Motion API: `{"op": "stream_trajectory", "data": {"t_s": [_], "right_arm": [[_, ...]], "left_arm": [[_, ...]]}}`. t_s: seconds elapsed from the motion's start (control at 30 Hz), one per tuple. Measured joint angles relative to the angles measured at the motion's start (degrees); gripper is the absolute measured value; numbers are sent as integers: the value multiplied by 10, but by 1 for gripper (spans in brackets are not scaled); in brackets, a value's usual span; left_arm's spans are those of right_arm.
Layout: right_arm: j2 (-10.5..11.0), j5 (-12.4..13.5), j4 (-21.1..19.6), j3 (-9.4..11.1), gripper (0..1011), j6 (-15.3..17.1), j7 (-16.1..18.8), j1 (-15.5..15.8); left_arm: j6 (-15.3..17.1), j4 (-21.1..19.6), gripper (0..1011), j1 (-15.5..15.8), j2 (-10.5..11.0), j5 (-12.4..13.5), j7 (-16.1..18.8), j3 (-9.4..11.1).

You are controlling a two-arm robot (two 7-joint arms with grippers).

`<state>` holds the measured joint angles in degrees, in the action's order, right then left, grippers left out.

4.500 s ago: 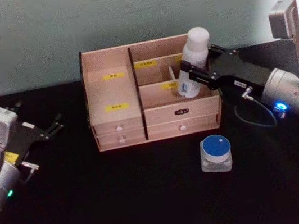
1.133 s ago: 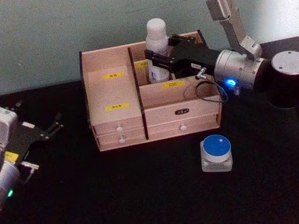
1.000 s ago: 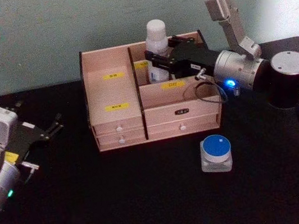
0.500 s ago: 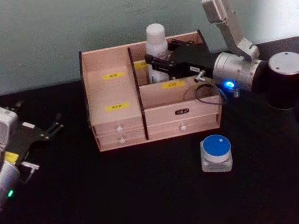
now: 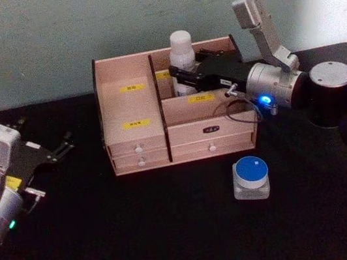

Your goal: Pick up the facial cleanser and watermelon frost from the table and place them into the tiered storage box.

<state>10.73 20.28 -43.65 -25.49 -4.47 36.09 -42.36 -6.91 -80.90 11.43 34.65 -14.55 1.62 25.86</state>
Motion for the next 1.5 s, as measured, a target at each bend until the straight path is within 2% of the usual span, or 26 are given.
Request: {"op": "stream_trajectory", "data": {"t_s": [0.67, 0.77, 0.83, 1.17, 1.5], "right_arm": [[0, 0, -1, 0, 596, 0, -1, 0], [1, 0, -1, 0, 645, -1, -1, 0], [1, 0, -1, 0, 742, -1, -1, 0], [1, 1, -1, 0, 996, -1, -1, 1], [1, 1, -1, 0, 1003, 0, -1, 0]], "left_arm": [[0, 0, 1001, 0, 0, 0, 0, 0], [0, 0, 1001, 0, 0, 0, 0, 0], [0, 0, 1001, 0, 0, 0, 0, 0], [0, 0, 1001, 0, 0, 0, 0, 0], [0, 0, 1001, 0, 0, 0, 0, 0]]}}
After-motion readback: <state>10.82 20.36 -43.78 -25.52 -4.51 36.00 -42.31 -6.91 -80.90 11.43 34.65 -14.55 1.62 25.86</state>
